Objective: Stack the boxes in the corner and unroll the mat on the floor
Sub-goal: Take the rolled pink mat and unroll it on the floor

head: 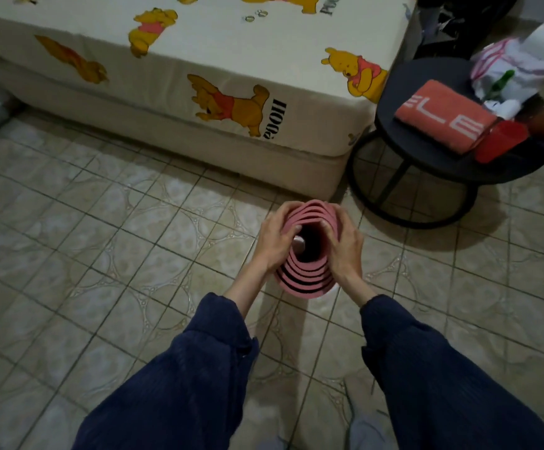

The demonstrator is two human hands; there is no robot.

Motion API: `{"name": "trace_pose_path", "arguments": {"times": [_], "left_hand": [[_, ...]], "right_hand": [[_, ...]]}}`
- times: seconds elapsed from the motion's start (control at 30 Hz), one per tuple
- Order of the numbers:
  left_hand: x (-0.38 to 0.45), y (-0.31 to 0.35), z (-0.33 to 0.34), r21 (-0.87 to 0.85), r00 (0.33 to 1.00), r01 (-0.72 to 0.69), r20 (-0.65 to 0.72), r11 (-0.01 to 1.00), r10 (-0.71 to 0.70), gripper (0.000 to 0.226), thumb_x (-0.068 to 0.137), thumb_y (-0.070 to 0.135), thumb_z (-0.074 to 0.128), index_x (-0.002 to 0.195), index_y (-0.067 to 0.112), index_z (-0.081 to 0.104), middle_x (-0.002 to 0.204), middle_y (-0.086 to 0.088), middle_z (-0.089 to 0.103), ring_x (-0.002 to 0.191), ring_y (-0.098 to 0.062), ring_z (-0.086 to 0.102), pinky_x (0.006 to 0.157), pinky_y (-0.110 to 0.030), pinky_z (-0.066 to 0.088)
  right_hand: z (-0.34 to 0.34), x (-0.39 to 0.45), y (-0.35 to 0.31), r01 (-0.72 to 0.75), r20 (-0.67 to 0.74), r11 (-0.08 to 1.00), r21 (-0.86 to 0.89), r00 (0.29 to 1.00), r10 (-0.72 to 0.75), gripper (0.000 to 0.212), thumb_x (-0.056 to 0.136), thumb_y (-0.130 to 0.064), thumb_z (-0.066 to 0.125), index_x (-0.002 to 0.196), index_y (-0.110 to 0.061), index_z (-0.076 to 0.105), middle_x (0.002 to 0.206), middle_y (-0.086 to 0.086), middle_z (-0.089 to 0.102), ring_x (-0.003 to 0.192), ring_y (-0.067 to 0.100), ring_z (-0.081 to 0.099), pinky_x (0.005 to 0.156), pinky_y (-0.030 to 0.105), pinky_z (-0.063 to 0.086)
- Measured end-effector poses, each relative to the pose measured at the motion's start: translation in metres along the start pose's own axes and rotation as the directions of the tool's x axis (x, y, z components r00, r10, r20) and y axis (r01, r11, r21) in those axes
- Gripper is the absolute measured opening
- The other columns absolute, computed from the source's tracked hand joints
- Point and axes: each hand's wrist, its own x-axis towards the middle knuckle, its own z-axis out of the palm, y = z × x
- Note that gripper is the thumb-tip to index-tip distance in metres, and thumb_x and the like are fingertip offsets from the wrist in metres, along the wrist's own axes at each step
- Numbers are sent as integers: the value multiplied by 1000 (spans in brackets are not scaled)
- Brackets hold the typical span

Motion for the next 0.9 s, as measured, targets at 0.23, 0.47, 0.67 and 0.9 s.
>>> {"name": "trace_pose_path", "arguments": {"times": [0.23, 0.47, 0.67, 0.9], "left_hand": [[-24, -58, -3, -20, 996, -83, -36, 996, 82, 33, 90, 9, 56, 124, 6, 53, 119, -8, 63, 106, -13, 58, 91, -19, 46], [-66, -73, -6, 151, 985, -139, 122, 979, 121, 51, 88, 2, 54, 138, 10, 45, 138, -8, 52, 128, -18, 48, 110, -24, 33], [-127, -94, -6, 285, 967, -120, 251, 951, 47, 66, 85, -9, 50, 144, 16, 36, 143, -8, 42, 129, -24, 46, 109, -34, 37], [-167, -152, -12, 336, 925, -209, 372, 918, 74, 72, 85, -8, 48, 145, 27, 31, 148, -10, 36, 134, -28, 41, 107, -44, 41]], "right_hand": [[44, -37, 28, -26, -48, 999, -48, 999, 23, 33, 95, -30, 49, 126, -17, 50, 123, 3, 57, 109, 11, 54, 87, 11, 41], [35, -89, 24, -68, 80, 996, -59, 994, 73, 41, 95, -25, 50, 134, -21, 38, 129, 2, 54, 113, 13, 53, 95, 28, 46], [46, -154, 32, -159, 164, 974, -160, 969, 185, 53, 96, -24, 49, 145, -18, 31, 142, 7, 47, 128, 23, 47, 105, 34, 41], [77, -206, 45, -200, 179, 945, -259, 951, 251, 59, 92, -7, 52, 145, -10, 27, 148, 9, 35, 133, 23, 39, 108, 32, 34]]}}
